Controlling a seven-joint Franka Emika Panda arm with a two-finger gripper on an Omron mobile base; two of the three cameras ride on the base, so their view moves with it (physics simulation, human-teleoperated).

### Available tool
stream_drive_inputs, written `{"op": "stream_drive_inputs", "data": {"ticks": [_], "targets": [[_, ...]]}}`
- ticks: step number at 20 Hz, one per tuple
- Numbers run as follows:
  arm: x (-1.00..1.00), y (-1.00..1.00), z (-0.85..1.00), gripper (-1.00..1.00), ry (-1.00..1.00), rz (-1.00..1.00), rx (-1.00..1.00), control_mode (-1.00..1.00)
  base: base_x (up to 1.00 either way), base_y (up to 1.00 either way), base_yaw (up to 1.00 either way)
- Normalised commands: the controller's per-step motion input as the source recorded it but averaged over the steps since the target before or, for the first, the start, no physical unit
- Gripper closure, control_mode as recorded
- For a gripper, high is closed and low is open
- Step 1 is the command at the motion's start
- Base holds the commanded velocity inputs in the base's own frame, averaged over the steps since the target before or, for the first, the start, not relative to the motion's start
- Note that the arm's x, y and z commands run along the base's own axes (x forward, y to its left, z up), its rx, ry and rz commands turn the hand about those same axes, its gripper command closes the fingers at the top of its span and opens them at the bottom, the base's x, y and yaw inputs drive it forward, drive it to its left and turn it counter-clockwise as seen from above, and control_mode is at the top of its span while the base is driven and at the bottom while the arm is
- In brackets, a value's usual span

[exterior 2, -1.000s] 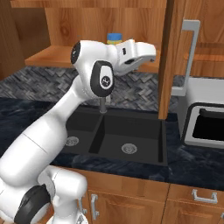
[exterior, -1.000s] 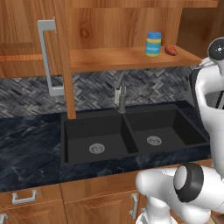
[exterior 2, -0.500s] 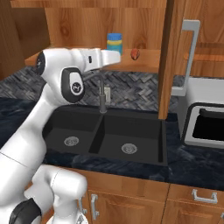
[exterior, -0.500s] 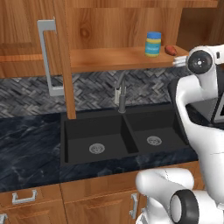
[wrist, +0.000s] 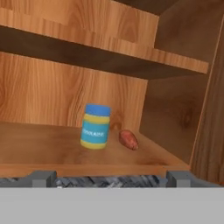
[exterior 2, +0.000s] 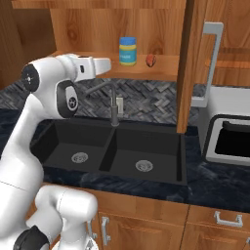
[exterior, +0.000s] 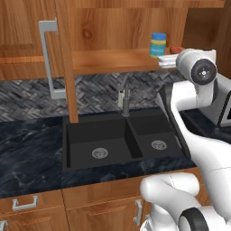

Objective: The dining table condiment station is running low on mayonnaise. Refill the condiment station by opening the cabinet and taking the mayonnaise from the cabinet and placing it on the dining table.

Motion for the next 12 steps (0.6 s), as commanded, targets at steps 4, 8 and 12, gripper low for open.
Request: {"op": "stream_drive_inputs", "data": {"ticks": [4, 8, 12], "targets": [[0.00, 0.18, 0.17, -1.00, 0.00, 0.04, 0.00, -1.00, 0.00, 0.00, 0.00], [0.03, 0.00, 0.00, -1.00, 0.00, 0.01, 0.00, -1.00, 0.00, 0.00, 0.00], [0.20, 0.00, 0.00, -1.00, 0.00, 0.00, 0.00, -1.00, 0.00, 0.00, 0.00]]}}
